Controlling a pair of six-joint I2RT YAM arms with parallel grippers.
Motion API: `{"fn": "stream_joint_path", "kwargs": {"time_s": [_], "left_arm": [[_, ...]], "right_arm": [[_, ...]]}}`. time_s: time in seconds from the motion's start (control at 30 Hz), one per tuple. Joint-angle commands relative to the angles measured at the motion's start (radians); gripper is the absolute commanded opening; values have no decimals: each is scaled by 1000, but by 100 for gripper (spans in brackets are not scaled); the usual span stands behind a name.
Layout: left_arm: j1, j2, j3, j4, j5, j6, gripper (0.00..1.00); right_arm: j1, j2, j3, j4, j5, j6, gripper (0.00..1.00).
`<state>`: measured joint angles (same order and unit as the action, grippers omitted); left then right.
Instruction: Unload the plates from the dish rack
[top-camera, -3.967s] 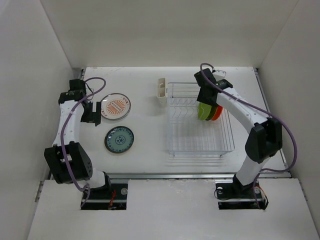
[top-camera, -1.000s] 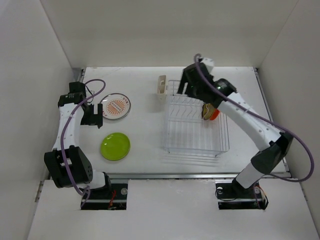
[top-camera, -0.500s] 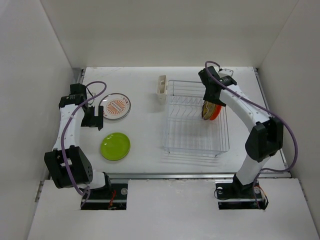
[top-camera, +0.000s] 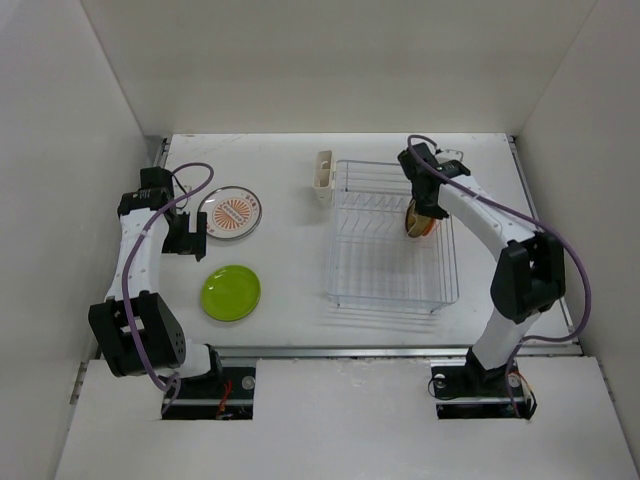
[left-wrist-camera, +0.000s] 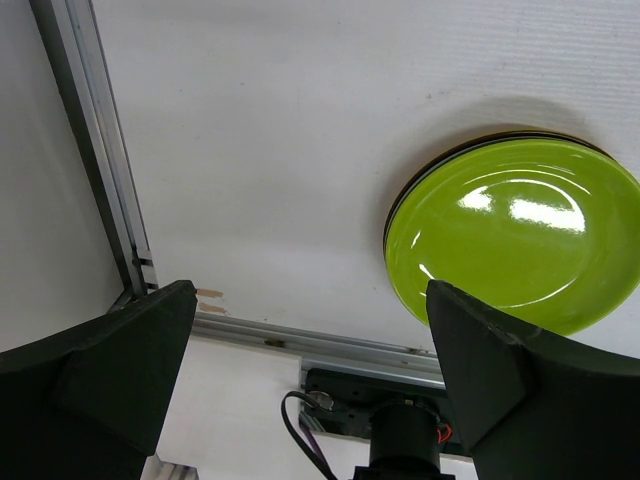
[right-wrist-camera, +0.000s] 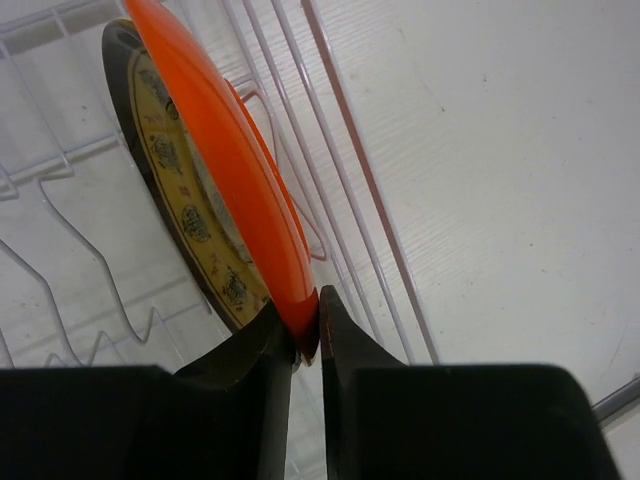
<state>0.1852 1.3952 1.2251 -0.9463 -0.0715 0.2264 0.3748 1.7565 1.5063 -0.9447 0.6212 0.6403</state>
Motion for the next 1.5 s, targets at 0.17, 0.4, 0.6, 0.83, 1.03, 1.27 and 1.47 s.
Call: {"fn": "stream_joint_path", "kwargs": {"time_s": [0.17, 0.4, 0.6, 0.83, 1.03, 1.27, 1.47], "left_arm": [[5, -13, 5, -12, 15, 10, 100], [5, -13, 5, -22, 15, 19, 100], [5, -13, 5, -22, 6, 19, 100], [5, -4, 5, -22, 15, 19, 100], [5, -4, -4, -22, 6, 28, 100], [5, -4, -13, -22, 6, 28, 100], [5, -13, -22, -12, 6, 28, 100]], "right_arm": [[9, -86, 94, -9, 68, -47, 31], [9, -49, 83, 1, 46, -47, 58], [47, -83, 130, 1, 61, -79, 48], [69, -71, 89, 38, 83, -88, 43], [50, -29, 69, 70, 55, -88, 43], [21, 47, 69, 100, 12, -88, 36], [21, 35, 57, 100, 46, -88, 24]]}}
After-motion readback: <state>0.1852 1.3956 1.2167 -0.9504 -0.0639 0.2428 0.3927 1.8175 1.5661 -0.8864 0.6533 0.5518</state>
